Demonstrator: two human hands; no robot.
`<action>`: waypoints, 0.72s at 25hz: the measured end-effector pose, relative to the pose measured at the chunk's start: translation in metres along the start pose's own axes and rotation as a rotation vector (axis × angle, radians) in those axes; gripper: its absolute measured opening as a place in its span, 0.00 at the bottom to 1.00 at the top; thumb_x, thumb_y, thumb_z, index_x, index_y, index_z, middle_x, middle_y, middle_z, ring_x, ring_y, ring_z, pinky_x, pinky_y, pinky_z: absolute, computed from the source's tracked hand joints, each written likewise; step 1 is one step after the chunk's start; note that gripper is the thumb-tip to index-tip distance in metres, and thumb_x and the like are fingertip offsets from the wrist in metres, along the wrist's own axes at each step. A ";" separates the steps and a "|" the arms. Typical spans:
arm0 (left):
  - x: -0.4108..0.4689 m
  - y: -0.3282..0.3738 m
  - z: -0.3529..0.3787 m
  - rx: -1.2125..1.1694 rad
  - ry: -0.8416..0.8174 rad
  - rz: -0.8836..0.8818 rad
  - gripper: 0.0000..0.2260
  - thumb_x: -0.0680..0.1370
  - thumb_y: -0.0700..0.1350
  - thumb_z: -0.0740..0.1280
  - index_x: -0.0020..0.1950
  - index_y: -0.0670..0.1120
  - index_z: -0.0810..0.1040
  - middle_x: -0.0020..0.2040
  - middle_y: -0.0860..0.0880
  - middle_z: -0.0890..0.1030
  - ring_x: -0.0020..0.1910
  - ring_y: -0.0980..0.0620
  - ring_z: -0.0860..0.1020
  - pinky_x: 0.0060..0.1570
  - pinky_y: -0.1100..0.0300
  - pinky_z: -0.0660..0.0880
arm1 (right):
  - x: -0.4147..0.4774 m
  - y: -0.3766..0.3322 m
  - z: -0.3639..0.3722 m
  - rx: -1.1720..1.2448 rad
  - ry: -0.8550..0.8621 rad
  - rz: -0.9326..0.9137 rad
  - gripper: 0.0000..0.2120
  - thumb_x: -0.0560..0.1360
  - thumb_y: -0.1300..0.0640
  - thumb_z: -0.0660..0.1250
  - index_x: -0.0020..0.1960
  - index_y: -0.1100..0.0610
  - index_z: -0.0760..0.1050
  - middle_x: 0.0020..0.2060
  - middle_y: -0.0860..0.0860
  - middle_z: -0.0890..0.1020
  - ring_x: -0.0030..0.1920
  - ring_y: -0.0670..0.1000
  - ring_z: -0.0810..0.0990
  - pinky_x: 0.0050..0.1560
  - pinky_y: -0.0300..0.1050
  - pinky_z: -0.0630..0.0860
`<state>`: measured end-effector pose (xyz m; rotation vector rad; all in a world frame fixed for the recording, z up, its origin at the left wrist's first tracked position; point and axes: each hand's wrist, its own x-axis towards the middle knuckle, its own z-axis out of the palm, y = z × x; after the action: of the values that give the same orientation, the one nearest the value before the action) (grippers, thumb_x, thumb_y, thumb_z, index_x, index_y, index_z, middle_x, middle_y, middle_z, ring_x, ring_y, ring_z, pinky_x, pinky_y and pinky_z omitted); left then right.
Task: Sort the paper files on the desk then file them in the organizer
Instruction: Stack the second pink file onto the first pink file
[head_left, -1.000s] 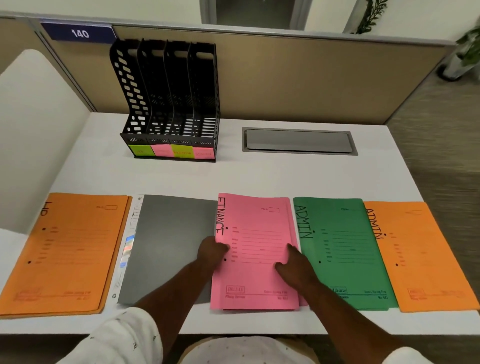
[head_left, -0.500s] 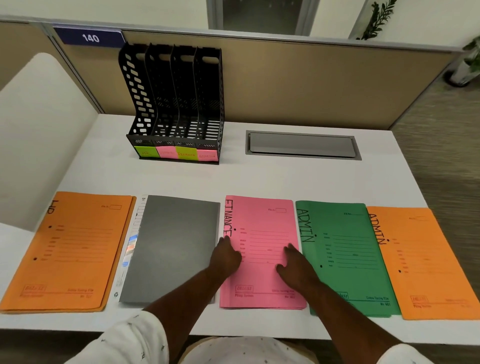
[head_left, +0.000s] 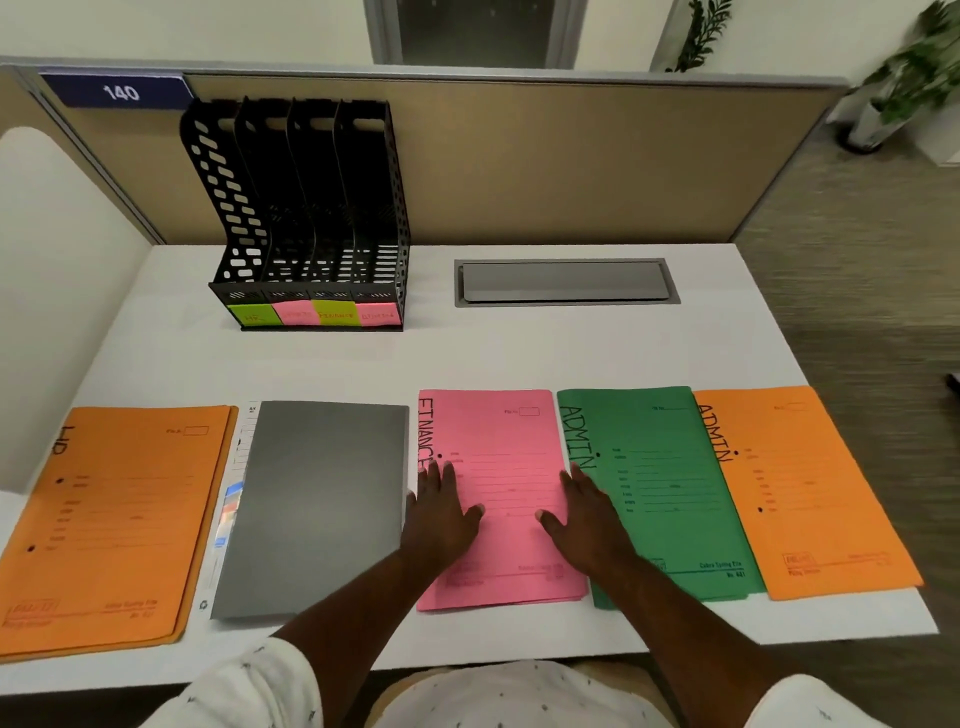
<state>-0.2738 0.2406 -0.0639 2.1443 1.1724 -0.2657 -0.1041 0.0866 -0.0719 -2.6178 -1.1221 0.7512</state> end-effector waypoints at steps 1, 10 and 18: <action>0.000 0.005 0.003 0.022 0.000 0.014 0.39 0.82 0.60 0.60 0.83 0.44 0.44 0.83 0.42 0.45 0.82 0.41 0.45 0.79 0.42 0.47 | -0.001 0.009 -0.003 -0.004 0.009 -0.001 0.40 0.80 0.37 0.58 0.82 0.57 0.49 0.82 0.54 0.49 0.81 0.55 0.50 0.80 0.54 0.48; -0.003 0.110 0.067 0.040 0.037 0.036 0.39 0.82 0.63 0.57 0.83 0.45 0.42 0.83 0.42 0.43 0.82 0.42 0.43 0.79 0.42 0.45 | -0.003 0.142 -0.058 -0.055 0.041 -0.007 0.38 0.81 0.36 0.56 0.82 0.57 0.50 0.82 0.54 0.48 0.81 0.53 0.48 0.80 0.54 0.45; -0.012 0.250 0.150 -0.089 -0.041 0.054 0.38 0.81 0.59 0.62 0.83 0.45 0.48 0.83 0.44 0.48 0.82 0.44 0.50 0.79 0.44 0.53 | -0.005 0.289 -0.109 -0.071 -0.010 0.051 0.37 0.81 0.38 0.56 0.82 0.56 0.50 0.82 0.54 0.47 0.81 0.54 0.49 0.79 0.58 0.48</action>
<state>-0.0587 0.0431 -0.0563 2.0804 1.0816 -0.2279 0.1296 -0.1152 -0.0832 -2.7141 -1.1081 0.7480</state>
